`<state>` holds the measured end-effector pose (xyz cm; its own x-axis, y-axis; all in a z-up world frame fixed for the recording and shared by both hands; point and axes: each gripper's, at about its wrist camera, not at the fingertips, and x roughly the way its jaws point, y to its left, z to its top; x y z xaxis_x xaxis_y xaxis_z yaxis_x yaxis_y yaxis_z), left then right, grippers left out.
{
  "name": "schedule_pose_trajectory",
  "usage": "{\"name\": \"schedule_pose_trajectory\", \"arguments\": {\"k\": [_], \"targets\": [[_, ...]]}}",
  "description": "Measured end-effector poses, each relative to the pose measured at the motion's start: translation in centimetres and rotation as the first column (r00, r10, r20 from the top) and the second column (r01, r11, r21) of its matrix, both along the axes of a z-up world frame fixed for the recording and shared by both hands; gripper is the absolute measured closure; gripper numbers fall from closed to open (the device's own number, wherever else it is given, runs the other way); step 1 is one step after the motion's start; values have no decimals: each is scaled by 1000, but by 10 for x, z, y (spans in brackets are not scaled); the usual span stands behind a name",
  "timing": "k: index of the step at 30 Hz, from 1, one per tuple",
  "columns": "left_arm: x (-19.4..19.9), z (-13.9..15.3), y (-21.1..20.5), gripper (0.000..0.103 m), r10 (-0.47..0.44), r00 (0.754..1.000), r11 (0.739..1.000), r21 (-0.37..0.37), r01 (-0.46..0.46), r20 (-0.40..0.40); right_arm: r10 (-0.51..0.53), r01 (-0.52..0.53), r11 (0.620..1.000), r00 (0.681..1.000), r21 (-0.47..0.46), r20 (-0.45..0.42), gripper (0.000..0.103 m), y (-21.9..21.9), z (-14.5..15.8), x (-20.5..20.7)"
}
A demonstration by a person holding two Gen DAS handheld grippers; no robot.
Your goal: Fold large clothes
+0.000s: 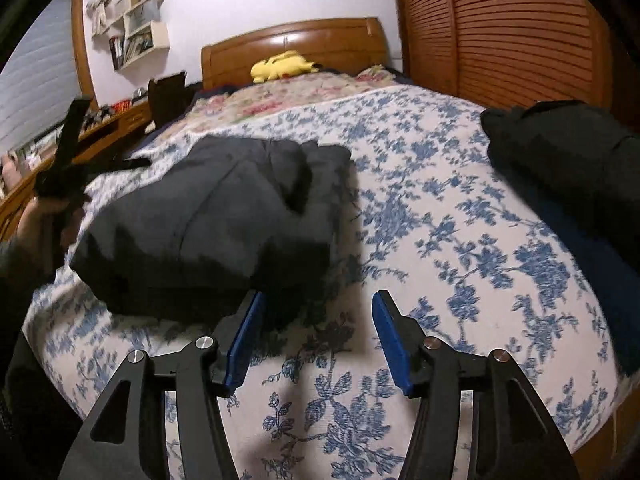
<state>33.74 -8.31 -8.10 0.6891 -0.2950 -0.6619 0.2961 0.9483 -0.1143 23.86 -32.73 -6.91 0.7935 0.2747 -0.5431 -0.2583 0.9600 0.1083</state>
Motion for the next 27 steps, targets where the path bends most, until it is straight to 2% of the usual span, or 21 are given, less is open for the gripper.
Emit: {"name": "schedule_pose_trajectory", "arguments": {"k": [6, 13, 16, 22, 27], "targets": [[33, -10, 2, 36, 13, 999, 1000, -16, -14, -38, 71, -70, 997, 996, 18, -48, 45, 20, -6, 22], [66, -21, -9, 36, 4, 998, 1000, 4, -3, -68, 98, -97, 995, 994, 23, -52, 45, 25, -13, 39], [80, -31, -12, 36, 4, 995, 1000, -13, -5, -99, 100, -99, 995, 994, 22, -39, 45, 25, -13, 39], [90, -40, -11, 36, 5, 992, 998, -64, -13, -128, 98, -97, 995, 995, 19, -32, 45, 30, -14, 40], [92, -41, -14, 36, 1, 993, 999, -53, -7, -122, 100, -98, 994, 994, 36, -42, 45, 31, -16, 48]]}}
